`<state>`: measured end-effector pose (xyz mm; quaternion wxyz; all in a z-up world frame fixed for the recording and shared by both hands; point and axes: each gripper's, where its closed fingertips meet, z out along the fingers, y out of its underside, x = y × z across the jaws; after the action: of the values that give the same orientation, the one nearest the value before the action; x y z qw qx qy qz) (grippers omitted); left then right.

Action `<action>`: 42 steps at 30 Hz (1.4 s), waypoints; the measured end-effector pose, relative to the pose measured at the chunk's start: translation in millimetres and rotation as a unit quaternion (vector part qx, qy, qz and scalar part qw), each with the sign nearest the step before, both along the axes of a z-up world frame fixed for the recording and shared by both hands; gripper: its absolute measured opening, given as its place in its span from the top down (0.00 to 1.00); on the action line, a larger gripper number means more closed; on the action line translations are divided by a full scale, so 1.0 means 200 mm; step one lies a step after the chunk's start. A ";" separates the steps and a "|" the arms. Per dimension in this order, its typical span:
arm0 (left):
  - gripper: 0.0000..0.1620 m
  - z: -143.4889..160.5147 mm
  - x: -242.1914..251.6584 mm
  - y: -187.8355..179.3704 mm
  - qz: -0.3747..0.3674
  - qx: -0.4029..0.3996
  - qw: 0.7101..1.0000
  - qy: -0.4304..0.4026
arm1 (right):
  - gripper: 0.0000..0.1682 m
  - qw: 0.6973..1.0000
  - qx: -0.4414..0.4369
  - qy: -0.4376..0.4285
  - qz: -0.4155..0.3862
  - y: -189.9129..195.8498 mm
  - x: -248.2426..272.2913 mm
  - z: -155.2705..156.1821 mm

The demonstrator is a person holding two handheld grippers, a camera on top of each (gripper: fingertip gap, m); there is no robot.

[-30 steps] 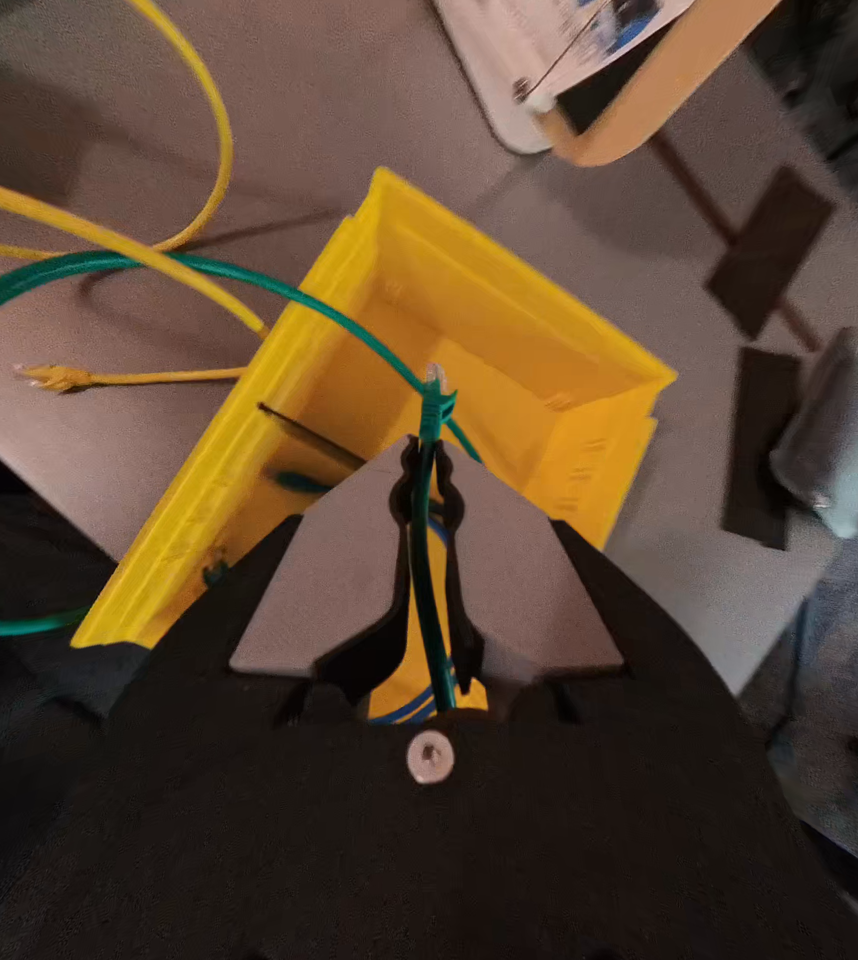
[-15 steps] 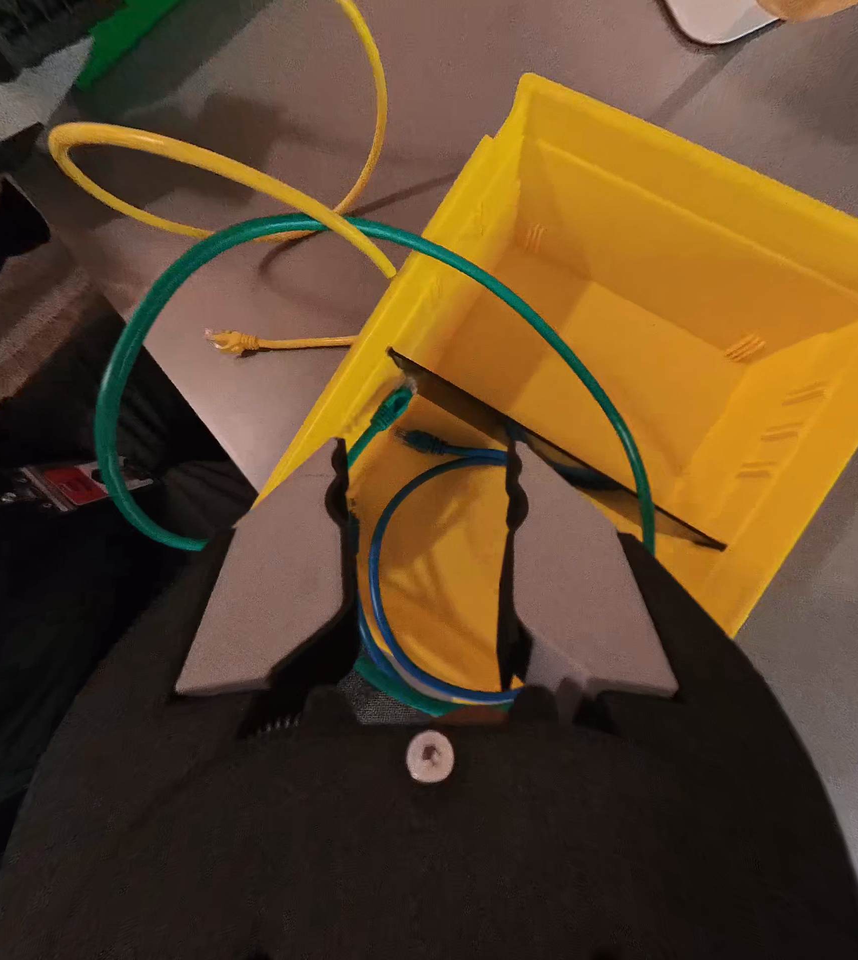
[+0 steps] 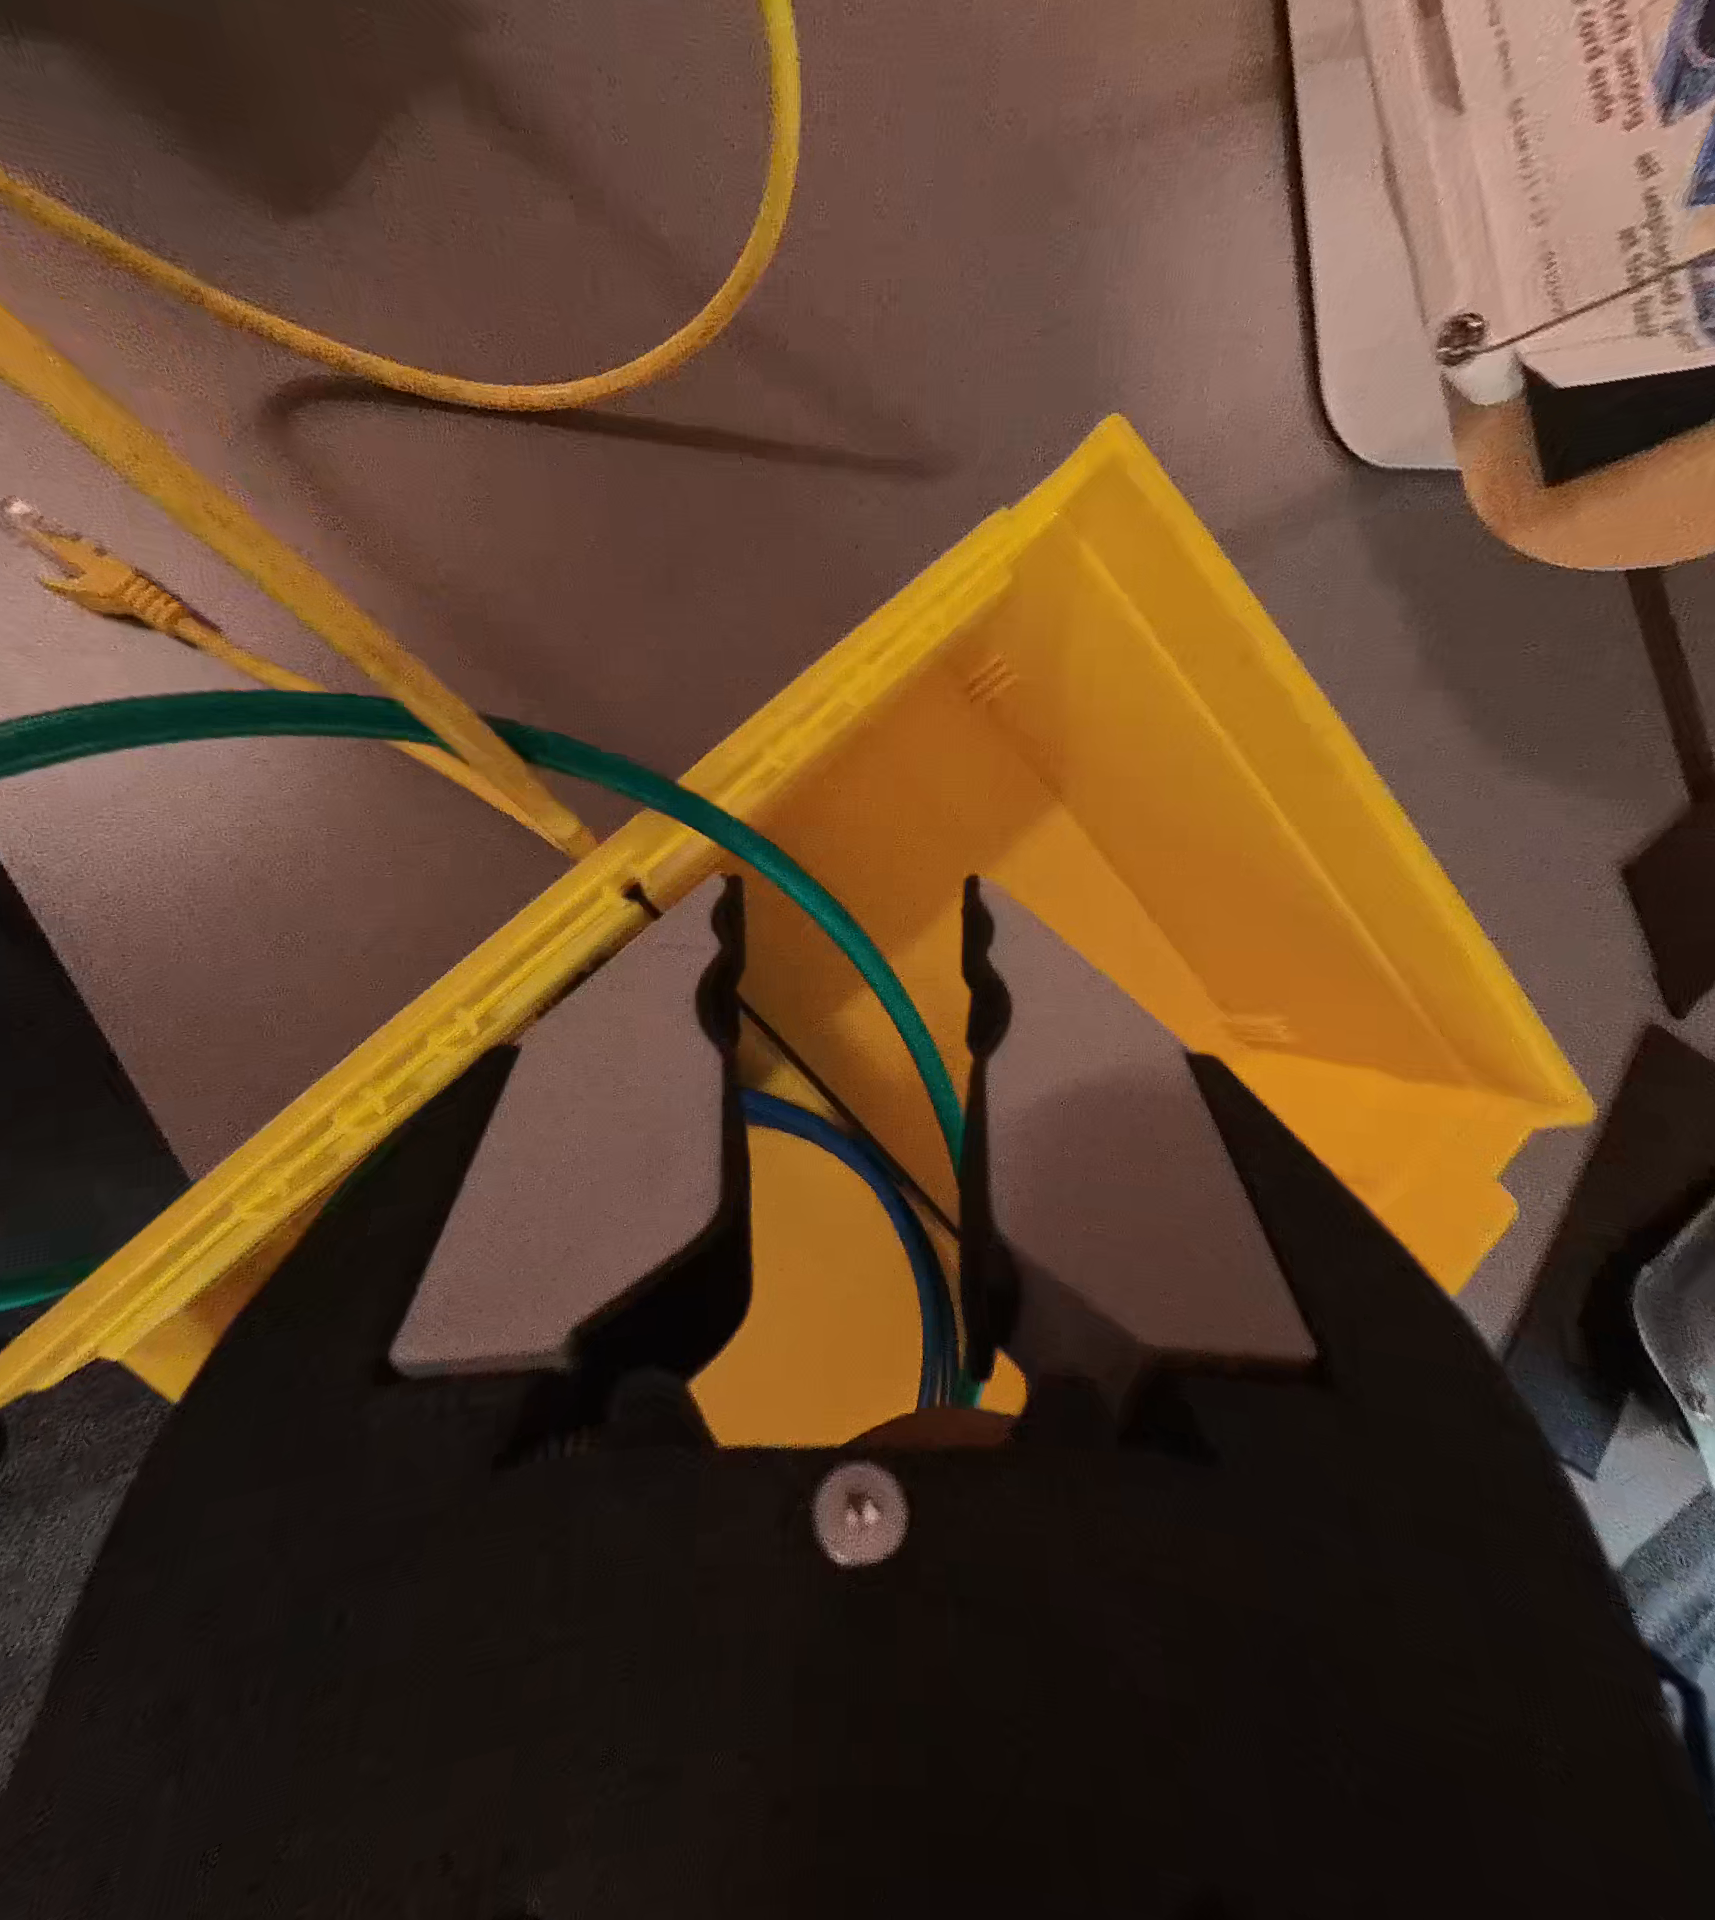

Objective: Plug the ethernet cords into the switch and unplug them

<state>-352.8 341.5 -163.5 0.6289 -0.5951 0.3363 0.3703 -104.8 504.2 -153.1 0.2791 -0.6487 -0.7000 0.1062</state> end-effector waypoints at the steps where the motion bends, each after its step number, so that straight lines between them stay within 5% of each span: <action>1: 0.84 0.00 0.00 0.00 -0.001 0.000 1.000 -0.001 | 0.78 1.000 -0.013 -0.006 0.018 -0.02 -0.01 -0.02; 7: 0.84 0.01 0.00 0.00 -0.002 0.000 1.000 -0.008 | 0.93 0.993 -0.060 -0.001 0.100 -0.13 -0.05 -0.05; 12: 0.84 0.00 0.00 0.00 -0.003 0.000 1.000 -0.006 | 0.95 0.994 -0.036 0.035 0.095 -0.13 -0.07 0.06; 16: 0.84 0.01 0.02 -0.01 -0.011 0.004 1.000 -0.002 | 0.96 0.982 0.095 0.145 0.071 -0.13 -0.09 0.51; 21: 0.84 0.01 0.01 -0.01 -0.011 0.003 1.000 -0.009 | 0.97 0.908 0.253 0.238 -0.234 0.31 0.30 1.11; 23: 0.84 0.02 0.00 -0.01 -0.007 0.005 1.000 -0.012 | 0.97 0.881 0.256 0.279 -0.284 0.35 0.44 1.26; 26: 0.84 0.01 0.00 -0.01 -0.005 0.004 1.000 -0.009 | 0.97 0.855 0.230 0.343 -0.314 0.32 0.55 1.37; 29: 0.84 0.00 0.01 -0.01 -0.006 0.001 1.000 -0.001 | 0.97 0.894 0.186 0.286 -0.288 0.28 0.48 1.22; 31: 0.84 0.00 0.01 -0.01 -0.004 -0.004 1.000 -0.003 | 0.97 0.882 0.223 0.286 -0.300 0.30 0.53 1.25; 34: 0.84 0.00 0.00 -0.01 0.001 -0.004 1.000 -0.004 | 0.96 0.864 0.071 0.407 -0.288 0.23 0.49 1.33; 36: 0.84 -0.01 -0.01 0.00 0.000 -0.007 1.000 -0.005 | 0.98 0.849 0.045 0.441 -0.287 0.24 0.51 1.38; 39: 0.84 -0.01 0.00 0.00 -0.001 -0.009 1.000 -0.006 | 1.00 0.773 -0.177 0.588 -0.158 0.01 0.41 1.57; 40: 0.84 -0.01 0.00 0.00 -0.001 -0.010 1.000 -0.006 | 1.00 0.775 -0.214 0.578 -0.140 -0.04 0.36 1.55; 42: 0.84 -0.02 -0.01 0.01 0.001 -0.012 1.000 -0.004 | 1.00 0.837 -0.139 0.498 -0.181 0.01 0.32 1.42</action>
<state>-353.8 342.9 -166.9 0.6226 -0.6048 0.3372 0.3645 -41.3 506.0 130.6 0.5110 -0.6556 -0.3143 0.4586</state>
